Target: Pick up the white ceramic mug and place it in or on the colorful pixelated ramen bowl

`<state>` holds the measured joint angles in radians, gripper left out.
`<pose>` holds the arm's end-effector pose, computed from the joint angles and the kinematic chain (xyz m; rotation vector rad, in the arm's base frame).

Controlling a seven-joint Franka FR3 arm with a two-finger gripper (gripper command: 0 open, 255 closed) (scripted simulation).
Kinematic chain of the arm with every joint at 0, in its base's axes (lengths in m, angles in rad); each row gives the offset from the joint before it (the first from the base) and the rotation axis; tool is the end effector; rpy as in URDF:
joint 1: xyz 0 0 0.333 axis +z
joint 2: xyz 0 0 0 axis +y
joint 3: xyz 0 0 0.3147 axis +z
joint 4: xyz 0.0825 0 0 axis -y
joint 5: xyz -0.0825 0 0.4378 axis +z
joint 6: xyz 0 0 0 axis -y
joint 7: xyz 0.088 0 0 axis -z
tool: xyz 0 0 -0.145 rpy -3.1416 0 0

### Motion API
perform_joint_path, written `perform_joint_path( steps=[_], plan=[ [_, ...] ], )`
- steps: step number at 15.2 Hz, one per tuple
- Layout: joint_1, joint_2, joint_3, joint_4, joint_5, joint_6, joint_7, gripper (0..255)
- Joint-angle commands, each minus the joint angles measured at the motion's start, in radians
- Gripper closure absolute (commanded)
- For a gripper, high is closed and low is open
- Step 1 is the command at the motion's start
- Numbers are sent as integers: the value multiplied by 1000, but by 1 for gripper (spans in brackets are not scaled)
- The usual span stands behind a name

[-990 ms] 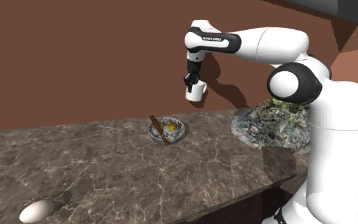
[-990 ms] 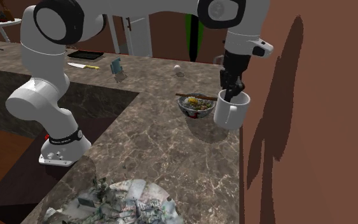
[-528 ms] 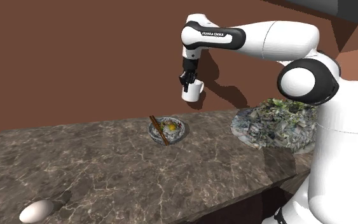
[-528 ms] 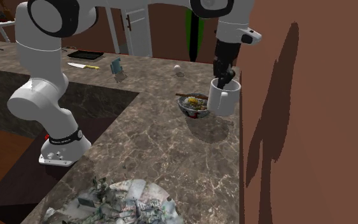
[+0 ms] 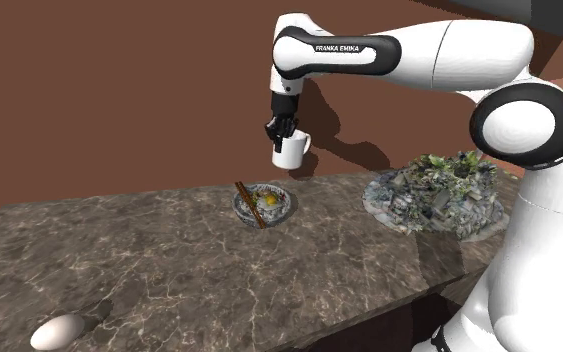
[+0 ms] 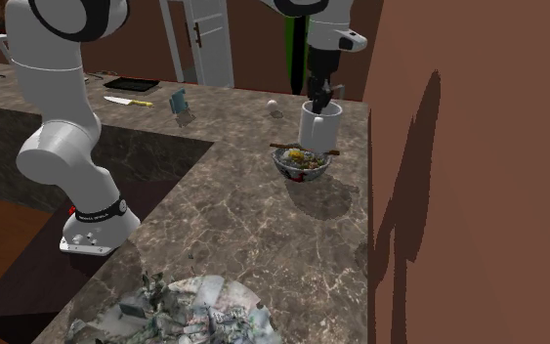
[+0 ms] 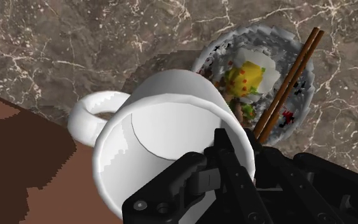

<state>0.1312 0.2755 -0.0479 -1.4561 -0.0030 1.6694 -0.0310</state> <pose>0.6865 0.0600 0.4747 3.1172 0.1811 -0.0960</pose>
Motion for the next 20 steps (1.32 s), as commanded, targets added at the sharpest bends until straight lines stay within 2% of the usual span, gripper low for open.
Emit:
perform_joint_path(
  steps=[1,6,20],
  plan=[
    [29,-16,16,-17,-3,1,45,255],
    [91,-43,54,-41,-6,-3,145,255],
    [91,-33,54,-216,-6,182,147,255]
  ],
)
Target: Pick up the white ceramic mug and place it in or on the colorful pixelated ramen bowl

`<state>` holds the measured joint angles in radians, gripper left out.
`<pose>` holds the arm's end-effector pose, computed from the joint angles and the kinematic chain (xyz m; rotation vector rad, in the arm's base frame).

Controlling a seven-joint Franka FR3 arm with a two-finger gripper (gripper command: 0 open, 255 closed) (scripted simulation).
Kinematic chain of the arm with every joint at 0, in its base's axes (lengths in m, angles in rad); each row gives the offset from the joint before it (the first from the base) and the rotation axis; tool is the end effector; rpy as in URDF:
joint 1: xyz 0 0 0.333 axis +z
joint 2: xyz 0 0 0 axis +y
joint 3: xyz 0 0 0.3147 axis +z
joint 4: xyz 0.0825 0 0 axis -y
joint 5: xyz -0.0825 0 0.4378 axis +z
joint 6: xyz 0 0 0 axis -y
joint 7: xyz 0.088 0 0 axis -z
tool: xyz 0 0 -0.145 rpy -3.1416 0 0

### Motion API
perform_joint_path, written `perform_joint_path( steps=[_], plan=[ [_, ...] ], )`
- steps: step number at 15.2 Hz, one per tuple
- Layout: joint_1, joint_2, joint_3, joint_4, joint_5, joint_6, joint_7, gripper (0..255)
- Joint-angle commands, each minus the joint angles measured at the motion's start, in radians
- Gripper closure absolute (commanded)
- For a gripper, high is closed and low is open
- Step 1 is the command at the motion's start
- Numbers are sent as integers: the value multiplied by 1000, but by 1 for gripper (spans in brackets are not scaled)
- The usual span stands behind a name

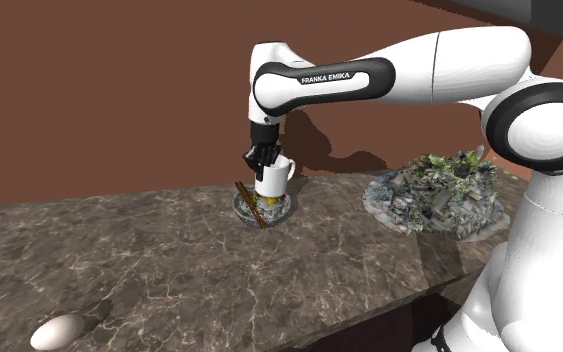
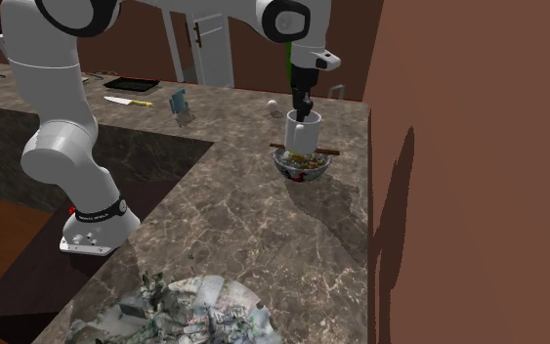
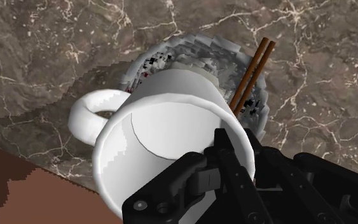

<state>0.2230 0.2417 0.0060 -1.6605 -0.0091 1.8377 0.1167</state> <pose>0.6574 0.1519 0.4040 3.1167 0.1792 -0.0973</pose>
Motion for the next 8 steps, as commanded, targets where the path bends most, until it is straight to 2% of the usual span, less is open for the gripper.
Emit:
perform_joint_path(
  steps=[1,3,8],
  plan=[
    [-1,3,0,-22,0,26,-1,255],
    [-1,9,0,-43,0,53,-1,255],
    [-1,9,0,-43,0,53,-1,255]
  ],
)
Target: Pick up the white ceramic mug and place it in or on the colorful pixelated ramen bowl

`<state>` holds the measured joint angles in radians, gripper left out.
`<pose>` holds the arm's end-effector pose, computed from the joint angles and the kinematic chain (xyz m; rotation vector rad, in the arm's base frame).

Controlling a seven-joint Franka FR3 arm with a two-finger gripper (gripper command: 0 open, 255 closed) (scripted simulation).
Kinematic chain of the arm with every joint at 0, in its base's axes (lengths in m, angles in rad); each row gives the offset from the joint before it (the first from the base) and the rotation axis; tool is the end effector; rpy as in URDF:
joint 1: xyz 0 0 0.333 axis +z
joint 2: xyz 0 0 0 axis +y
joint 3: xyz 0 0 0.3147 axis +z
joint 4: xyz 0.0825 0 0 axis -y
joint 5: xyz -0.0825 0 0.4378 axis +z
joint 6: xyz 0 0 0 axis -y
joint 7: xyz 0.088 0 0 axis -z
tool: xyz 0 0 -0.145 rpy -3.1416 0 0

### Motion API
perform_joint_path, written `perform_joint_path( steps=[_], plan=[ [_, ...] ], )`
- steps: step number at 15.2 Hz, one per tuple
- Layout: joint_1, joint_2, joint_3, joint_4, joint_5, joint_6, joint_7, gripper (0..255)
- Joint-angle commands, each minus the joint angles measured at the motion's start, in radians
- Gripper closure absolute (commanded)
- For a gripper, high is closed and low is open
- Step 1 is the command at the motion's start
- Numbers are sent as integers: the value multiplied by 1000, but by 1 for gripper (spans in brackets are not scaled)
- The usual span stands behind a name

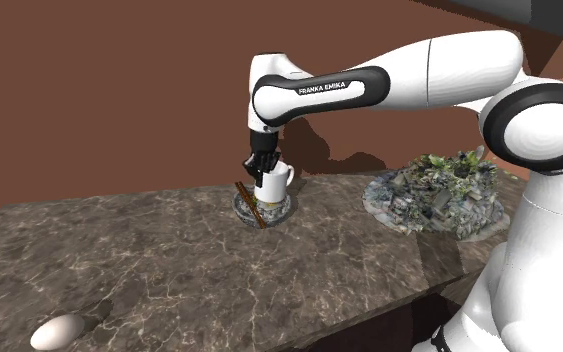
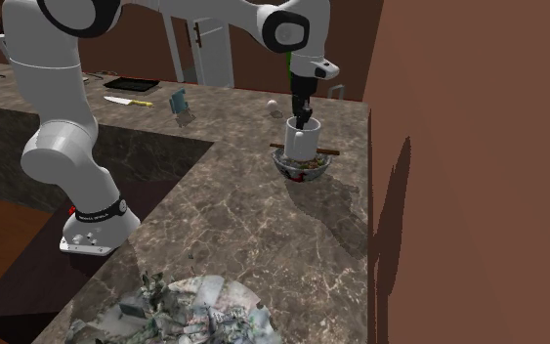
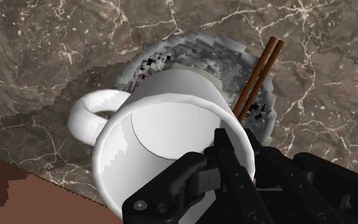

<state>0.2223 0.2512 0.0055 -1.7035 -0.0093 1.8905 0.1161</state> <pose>0.6564 0.1509 0.3795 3.1167 0.1791 -0.0968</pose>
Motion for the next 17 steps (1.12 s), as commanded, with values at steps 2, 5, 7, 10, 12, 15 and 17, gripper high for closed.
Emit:
perform_joint_path(
  steps=[2,5,7,10,12,15,17],
  plan=[
    [0,0,0,0,0,1,0,255],
    [0,0,0,0,0,1,0,0],
    [0,0,0,0,0,1,0,0],
    [0,-7,0,58,0,-65,0,0],
    [1,-8,0,117,0,-124,0,0],
    [1,-8,0,117,0,-124,0,0],
    [1,-8,0,117,0,-124,0,0]
  ],
)
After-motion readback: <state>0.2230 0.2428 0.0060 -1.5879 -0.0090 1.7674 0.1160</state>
